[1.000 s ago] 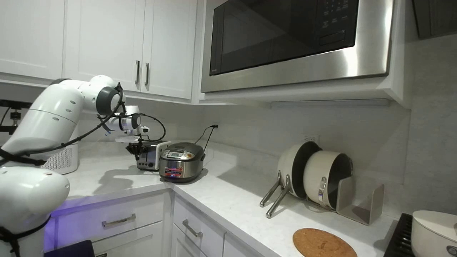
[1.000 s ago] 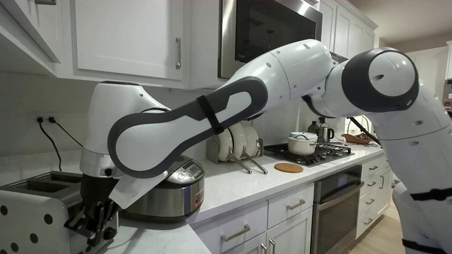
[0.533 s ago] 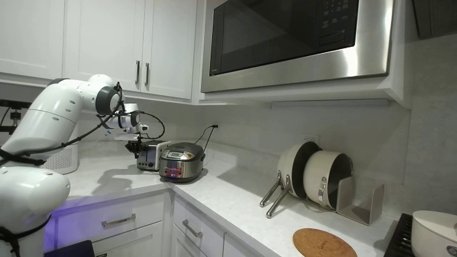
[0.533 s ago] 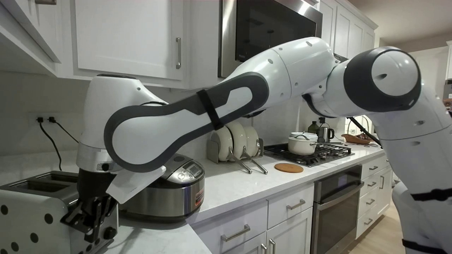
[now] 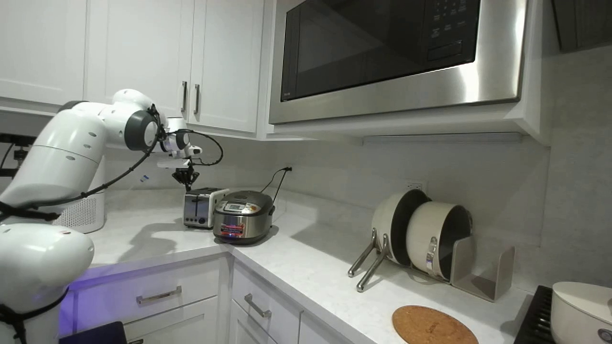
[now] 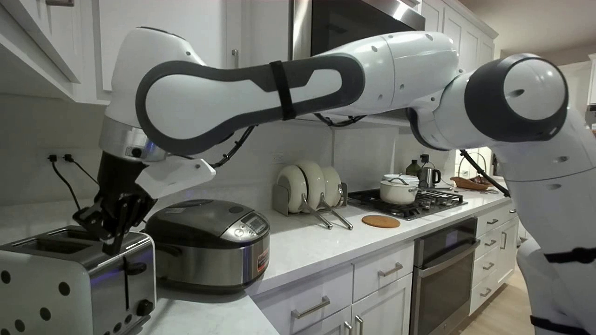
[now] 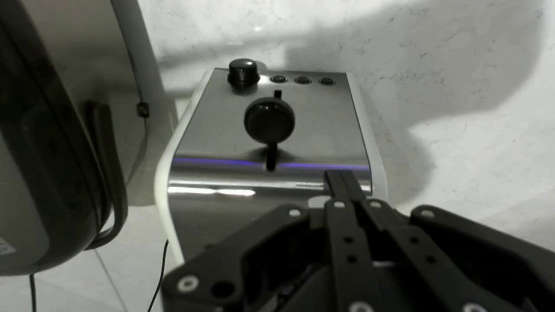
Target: Push the lever on the toaster downwards
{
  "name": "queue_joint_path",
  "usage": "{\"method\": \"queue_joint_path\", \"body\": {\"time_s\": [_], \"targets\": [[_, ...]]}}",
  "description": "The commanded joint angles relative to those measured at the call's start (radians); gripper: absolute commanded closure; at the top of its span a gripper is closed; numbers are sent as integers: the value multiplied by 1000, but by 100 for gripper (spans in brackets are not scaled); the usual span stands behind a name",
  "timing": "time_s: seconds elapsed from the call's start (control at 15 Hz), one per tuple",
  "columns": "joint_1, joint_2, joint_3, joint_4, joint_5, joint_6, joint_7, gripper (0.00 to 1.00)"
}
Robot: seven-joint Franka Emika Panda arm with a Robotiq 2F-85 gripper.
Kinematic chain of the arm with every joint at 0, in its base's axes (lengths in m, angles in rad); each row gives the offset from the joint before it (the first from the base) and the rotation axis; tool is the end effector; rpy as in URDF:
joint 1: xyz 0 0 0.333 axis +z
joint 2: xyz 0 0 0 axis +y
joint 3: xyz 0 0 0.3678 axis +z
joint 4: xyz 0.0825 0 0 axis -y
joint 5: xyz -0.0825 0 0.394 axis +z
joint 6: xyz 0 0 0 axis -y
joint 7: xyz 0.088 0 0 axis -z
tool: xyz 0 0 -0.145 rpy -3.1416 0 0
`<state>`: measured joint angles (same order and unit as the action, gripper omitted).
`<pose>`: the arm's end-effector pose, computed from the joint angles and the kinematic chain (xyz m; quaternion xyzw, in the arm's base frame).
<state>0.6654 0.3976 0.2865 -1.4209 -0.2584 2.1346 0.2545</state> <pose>0.4787 0.5752 0.5232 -0.9139 -0.3647 -0.1738 0.0387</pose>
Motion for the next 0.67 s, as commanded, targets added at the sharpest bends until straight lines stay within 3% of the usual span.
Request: {"method": "queue_joint_path", "body": {"time_s": [0.0,0.6], "targets": [[6,-16,-11,51,-6,-67,-24,100],[-31,-23,-5,7,-4,-68,-20,100]]}}
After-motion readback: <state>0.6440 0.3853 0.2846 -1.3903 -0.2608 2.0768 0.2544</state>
